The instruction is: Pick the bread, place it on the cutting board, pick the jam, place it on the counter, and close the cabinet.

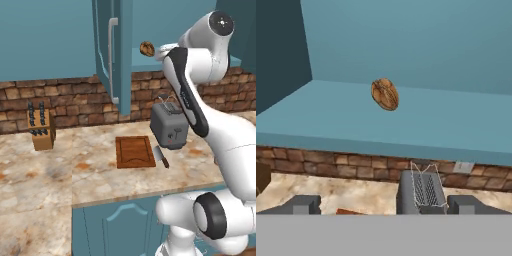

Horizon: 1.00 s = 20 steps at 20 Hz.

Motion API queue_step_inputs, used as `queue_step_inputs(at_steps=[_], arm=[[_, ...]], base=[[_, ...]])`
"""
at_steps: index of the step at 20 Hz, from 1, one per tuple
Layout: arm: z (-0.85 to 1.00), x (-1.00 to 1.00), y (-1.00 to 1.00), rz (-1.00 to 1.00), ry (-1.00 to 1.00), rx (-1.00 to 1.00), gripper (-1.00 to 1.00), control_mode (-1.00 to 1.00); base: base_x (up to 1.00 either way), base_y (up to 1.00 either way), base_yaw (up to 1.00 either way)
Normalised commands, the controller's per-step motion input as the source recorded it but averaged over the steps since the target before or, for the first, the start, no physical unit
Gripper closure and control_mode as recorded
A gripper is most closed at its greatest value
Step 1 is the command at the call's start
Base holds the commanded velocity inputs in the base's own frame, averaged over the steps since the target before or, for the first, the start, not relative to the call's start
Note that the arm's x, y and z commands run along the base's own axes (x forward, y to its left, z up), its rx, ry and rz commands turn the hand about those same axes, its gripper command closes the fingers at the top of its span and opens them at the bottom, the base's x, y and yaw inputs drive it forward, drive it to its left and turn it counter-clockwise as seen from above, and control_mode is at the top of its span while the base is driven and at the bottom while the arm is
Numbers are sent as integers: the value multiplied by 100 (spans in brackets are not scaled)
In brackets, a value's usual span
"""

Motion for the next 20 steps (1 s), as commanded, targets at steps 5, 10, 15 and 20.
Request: queue_step_inputs(at_steps=[5,10,15,20], arm=[[-14,61,2,0,0,0,-100,-100],[-3,65,0,1,0,0,-100,-100],[-4,54,0,1,0,0,-100,-100],[-1,46,1,3,0,0,-100,-100]], base=[[0,0,0],[0,0,0],[0,0,0],[0,0,0]])
